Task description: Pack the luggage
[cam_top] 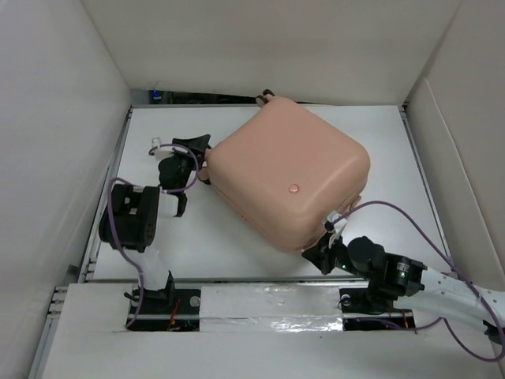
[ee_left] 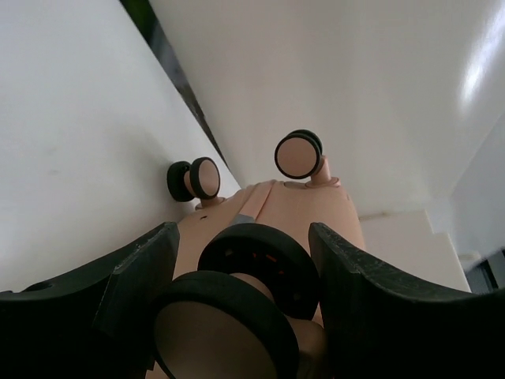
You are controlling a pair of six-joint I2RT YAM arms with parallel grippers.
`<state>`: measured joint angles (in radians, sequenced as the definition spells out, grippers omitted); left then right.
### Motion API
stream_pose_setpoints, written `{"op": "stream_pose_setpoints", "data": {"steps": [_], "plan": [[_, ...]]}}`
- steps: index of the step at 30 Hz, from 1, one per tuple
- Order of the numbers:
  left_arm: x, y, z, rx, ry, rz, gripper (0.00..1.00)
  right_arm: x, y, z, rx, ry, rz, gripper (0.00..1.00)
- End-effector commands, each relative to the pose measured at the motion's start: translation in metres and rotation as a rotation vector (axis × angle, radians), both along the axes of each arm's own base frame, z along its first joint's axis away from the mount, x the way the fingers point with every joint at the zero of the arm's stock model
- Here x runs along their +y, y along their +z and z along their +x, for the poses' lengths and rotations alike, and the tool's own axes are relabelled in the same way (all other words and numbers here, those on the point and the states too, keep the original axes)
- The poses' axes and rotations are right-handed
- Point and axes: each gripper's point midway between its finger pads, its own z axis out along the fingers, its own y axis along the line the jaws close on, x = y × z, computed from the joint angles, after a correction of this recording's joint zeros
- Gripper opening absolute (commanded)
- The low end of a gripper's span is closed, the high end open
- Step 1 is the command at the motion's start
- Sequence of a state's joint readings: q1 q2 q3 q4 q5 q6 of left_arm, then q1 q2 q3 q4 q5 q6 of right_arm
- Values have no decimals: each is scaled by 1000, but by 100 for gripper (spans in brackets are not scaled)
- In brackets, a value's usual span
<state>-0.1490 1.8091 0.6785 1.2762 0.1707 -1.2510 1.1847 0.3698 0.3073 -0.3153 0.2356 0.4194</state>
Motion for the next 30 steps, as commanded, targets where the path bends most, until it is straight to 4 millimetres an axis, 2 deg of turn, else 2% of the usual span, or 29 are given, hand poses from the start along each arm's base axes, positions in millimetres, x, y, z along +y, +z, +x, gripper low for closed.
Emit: {"op": "stream_pose_setpoints", "data": {"steps": [1,2,3,4,5,6,7,8,10,11,13,14,15,18,19,20,21,22,23,25,28,29,30], "plan": [[3,41,-59,-220,-27,87,0,7,55,40,-140,-100,96,0],[3,59,-75,-271,-27,78,0,10,63,46,-170,-95,104,0],[2,59,-88,-271,-27,77,0,15,65,47,-172,-60,109,0],[9,44,-102,-230,-3,86,0,20,60,53,-163,-52,90,0],[6,54,-117,-247,-6,97,0,22,73,66,-198,-73,130,0],[4,52,-126,-239,-7,113,0,29,73,67,-190,-39,141,0],[5,41,-135,-204,6,133,0,33,73,71,-187,-31,150,0],[-2,47,-149,-216,-12,155,0,44,73,74,-180,-6,170,0],[0,40,-163,-194,5,181,0,58,69,71,-148,39,191,0],[5,42,-171,-185,12,193,0,74,61,60,-110,78,219,0],[7,47,-178,-197,16,223,0,89,47,45,-73,100,242,0],[13,52,-183,-192,39,237,0,100,53,37,-58,114,307,0],[14,56,-185,-203,41,248,0,109,31,27,-23,114,270,0],[9,61,-194,-205,7,249,0,132,29,20,-22,139,223,0],[4,61,-196,-210,-23,246,0,134,43,26,-57,121,240,0],[3,58,-197,-199,-33,249,0,131,39,26,-72,122,176,0],[3,53,-198,-187,-37,251,0,128,63,33,-107,82,201,0],[3,49,-198,-178,-41,251,0,123,70,35,-125,71,188,0],[2,49,-200,-178,-46,248,0,114,67,38,-152,60,127,0],[0,41,-203,-168,-63,240,0,96,88,47,-194,-2,127,0],[-1,36,-206,-162,-76,236,0,62,102,64,-216,-88,69,0],[-2,33,-206,-150,-80,237,0,45,119,74,-258,-122,86,0],[-2,31,-206,-146,-83,238,0,41,122,71,-259,-92,86,0]]}}
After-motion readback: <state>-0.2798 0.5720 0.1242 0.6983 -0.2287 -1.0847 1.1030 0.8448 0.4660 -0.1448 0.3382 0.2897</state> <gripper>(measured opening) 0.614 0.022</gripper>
